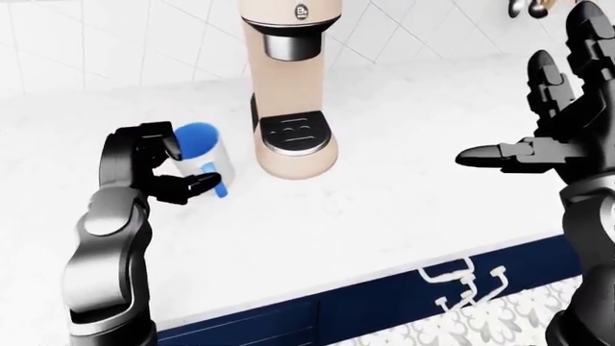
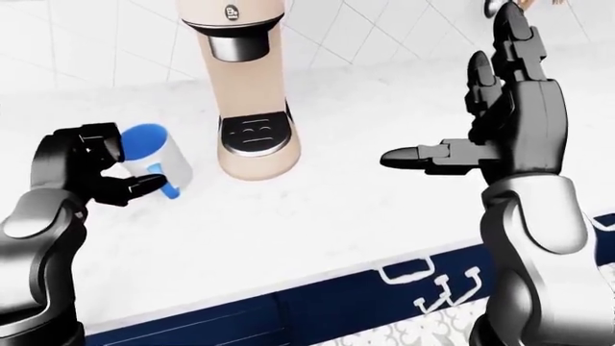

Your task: Pick the mug from under the coffee machine dispenser and place it on the counter.

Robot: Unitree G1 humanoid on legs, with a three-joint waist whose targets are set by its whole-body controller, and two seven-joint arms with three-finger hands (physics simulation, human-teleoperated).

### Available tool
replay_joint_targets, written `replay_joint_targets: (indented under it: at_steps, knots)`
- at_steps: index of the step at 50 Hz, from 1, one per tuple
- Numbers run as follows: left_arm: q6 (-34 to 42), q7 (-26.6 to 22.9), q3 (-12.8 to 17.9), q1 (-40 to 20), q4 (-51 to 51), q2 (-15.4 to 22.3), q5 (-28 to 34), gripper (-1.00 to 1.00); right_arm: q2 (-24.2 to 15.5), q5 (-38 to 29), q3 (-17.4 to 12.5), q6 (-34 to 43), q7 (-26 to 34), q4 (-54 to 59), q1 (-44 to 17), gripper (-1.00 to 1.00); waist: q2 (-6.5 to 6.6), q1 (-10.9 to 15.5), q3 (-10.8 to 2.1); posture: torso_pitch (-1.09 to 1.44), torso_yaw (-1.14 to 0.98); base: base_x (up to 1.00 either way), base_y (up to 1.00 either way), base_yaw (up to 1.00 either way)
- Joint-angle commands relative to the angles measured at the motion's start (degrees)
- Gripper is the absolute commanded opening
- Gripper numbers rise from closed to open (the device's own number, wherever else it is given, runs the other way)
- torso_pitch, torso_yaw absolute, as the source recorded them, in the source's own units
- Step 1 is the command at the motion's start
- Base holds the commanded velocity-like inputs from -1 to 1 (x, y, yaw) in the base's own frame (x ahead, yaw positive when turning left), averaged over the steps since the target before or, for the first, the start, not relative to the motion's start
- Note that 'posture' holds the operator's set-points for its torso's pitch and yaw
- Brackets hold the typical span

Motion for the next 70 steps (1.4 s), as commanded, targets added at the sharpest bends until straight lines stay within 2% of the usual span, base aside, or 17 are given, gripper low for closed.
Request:
replay_joint_targets:
  at_steps: [1,17,18,22,24,26,27,28,30,32,48,61,70]
  knots:
    - [-1.04,-1.19,0.08,-0.75,-0.81,0.25,0.77,-1.00,-0.81,0.00,-0.50,-1.54,-0.02,-1.35,-1.44,1.00,-0.29,0.06,-1.01,0.00,0.00,0.00,0.00,0.00]
    - [-2.56,-3.89,-0.47,1.07,-0.91,-1.31,3.59,-1.00,-0.75,-0.13,-0.32,-1.47,0.05,-1.48,-1.48,1.00,-0.47,0.15,-1.22,0.00,0.00,0.00,0.00,0.00]
    - [-2.55,-3.94,-0.46,0.99,-0.86,-1.35,3.65,-0.94,-0.77,-0.10,-0.32,-1.38,0.03,-1.52,-1.57,1.00,-0.47,0.15,-1.23,0.00,0.00,0.00,0.00,0.00]
    - [-2.51,-4.05,-0.23,0.97,-0.87,-1.49,3.73,-0.42,-0.87,-0.02,-0.47,-1.24,0.08,-1.57,-1.64,1.00,-0.47,0.14,-1.18,0.00,0.00,0.00,0.00,0.00]
    - [-2.45,-4.06,-0.19,0.86,-0.91,-1.49,3.77,-0.02,-0.94,0.03,-0.48,-1.15,0.06,-1.60,-1.73,1.00,-0.47,0.18,-1.14,0.00,0.00,0.00,0.00,0.00]
    - [-2.25,-4.07,-0.11,0.73,-1.06,-1.44,3.77,0.18,-1.03,0.11,-0.55,-1.08,0.06,-1.61,-1.80,1.00,-0.47,0.24,-1.10,0.00,0.00,0.00,0.00,0.00]
    - [-2.21,-4.04,-0.03,0.64,-1.06,-1.41,3.75,0.54,-1.08,0.15,-0.57,-1.06,0.06,-1.55,-1.86,1.00,-0.47,0.27,-1.08,0.00,0.00,0.00,0.00,0.00]
    - [-2.17,-4.04,-0.02,0.60,-1.06,-1.36,3.76,0.70,-1.11,0.20,-0.58,-1.01,0.04,-1.59,-1.90,1.00,-0.48,0.30,-1.07,0.00,0.00,0.00,0.00,0.00]
    - [-2.09,-3.96,0.04,0.56,-1.13,-1.33,3.75,0.92,-1.14,0.21,-0.58,-1.04,0.02,-1.55,-1.88,1.00,-0.51,0.31,-1.04,0.00,0.00,0.00,0.00,0.00]
    - [-1.91,-3.90,0.12,0.42,-1.25,-1.24,3.73,1.00,-1.16,0.26,-0.57,-1.00,-0.01,-1.59,-1.89,1.00,-0.52,0.27,-1.00,0.00,0.00,0.00,0.00,0.00]
    - [-0.14,-3.84,1.22,0.00,-3.00,-0.51,2.85,1.00,-0.87,-0.20,-0.25,-1.26,0.16,-1.62,-1.60,1.00,-0.89,0.35,-0.90,0.00,0.00,0.00,0.00,0.00]
    - [10.96,-7.85,6.25,-0.98,-11.78,4.45,-1.87,1.00,-1.11,-0.19,-0.43,-0.86,0.20,-1.80,-1.92,1.00,-0.44,0.27,-0.86,0.00,0.00,0.00,0.00,0.00]
    - [18.02,-6.97,10.06,-5.07,-16.30,8.04,-6.23,1.00,-1.45,-0.08,-0.54,-0.90,0.18,-1.35,-2.32,1.00,-0.38,0.18,-0.58,0.00,0.00,0.00,0.00,0.00]
